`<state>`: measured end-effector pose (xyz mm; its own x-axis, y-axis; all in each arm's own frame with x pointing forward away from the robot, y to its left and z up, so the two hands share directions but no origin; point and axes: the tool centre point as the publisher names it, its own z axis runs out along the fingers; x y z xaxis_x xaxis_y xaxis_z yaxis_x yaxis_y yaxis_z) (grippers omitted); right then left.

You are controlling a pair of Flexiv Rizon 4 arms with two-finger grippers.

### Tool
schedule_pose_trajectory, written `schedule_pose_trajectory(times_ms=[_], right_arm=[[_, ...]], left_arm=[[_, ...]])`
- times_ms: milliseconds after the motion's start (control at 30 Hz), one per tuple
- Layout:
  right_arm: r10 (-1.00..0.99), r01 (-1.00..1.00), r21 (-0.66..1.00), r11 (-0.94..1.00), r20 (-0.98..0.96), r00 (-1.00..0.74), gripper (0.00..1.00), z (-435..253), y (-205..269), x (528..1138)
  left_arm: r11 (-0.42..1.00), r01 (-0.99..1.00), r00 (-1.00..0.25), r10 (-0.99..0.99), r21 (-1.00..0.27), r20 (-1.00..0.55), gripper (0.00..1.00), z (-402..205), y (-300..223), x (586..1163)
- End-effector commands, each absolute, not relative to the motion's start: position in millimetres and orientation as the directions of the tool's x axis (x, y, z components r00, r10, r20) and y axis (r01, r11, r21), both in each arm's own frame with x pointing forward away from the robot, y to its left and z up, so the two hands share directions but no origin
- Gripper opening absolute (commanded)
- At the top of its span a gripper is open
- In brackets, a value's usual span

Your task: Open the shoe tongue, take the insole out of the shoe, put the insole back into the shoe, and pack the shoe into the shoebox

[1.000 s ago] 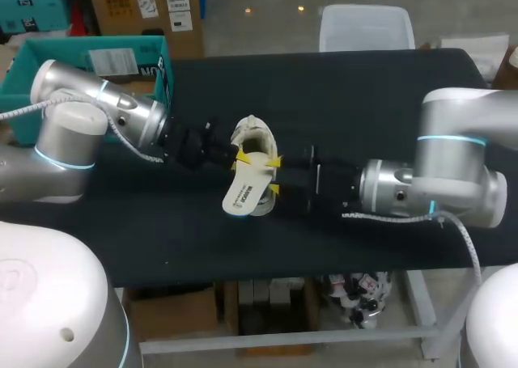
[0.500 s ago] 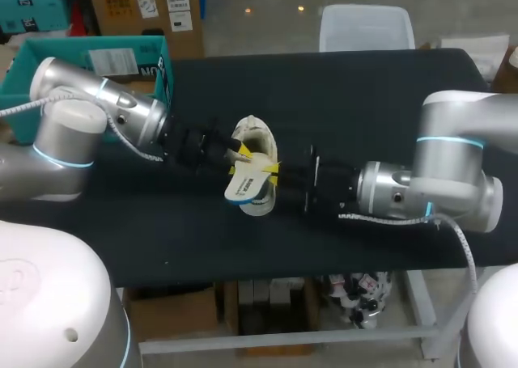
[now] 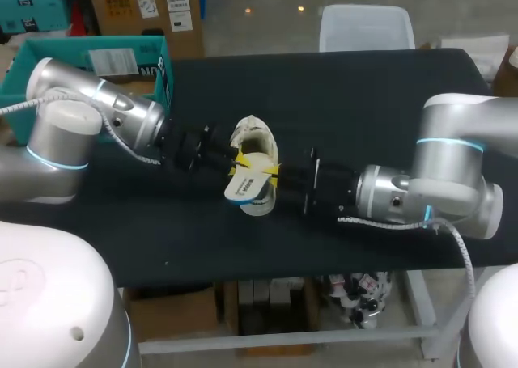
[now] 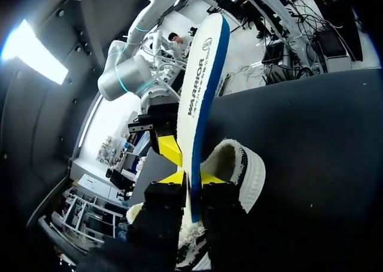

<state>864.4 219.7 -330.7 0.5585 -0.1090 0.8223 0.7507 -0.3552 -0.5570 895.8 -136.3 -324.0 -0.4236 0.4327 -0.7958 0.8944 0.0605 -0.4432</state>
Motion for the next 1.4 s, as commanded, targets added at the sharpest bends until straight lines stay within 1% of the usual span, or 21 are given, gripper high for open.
schedule_pose_trajectory(times_ms=[33,400,967,1300,1333,1367,1400], right_arm=[[-0.09,0.759,-0.556,-0.338,0.822,0.562,0.0,-335,226,869],[0.059,0.793,-0.536,-0.29,0.817,0.574,0.0,-337,237,880],[0.07,0.781,-0.541,-0.312,0.807,0.587,0.0,-348,232,902],[0.067,0.78,-0.531,-0.331,0.812,0.58,0.0,-346,229,906],[0.06,0.779,-0.531,-0.334,0.812,0.58,0.13,-346,228,905],[0.058,0.778,-0.531,-0.336,0.813,0.58,0.36,-345,227,904],[0.054,0.778,-0.528,-0.34,0.815,0.577,0.47,-344,226,902]], left_arm=[[0.06,0.897,-0.416,0.445,-0.437,-0.793,0.0,-325,-139,897],[0.043,0.918,-0.36,0.506,-0.394,-0.784,0.0,-322,-140,906],[0.08,0.913,-0.378,0.54,-0.401,-0.752,0.0,-344,-149,926],[0.088,0.914,-0.378,0.538,-0.395,-0.754,0.0,-345,-150,931],[0.088,0.914,-0.377,0.538,-0.395,-0.754,0.0,-345,-149,931],[0.087,0.914,-0.377,0.537,-0.395,-0.754,0.0,-345,-149,931],[0.088,0.914,-0.378,0.536,-0.396,-0.755,0.0,-345,-149,931]])
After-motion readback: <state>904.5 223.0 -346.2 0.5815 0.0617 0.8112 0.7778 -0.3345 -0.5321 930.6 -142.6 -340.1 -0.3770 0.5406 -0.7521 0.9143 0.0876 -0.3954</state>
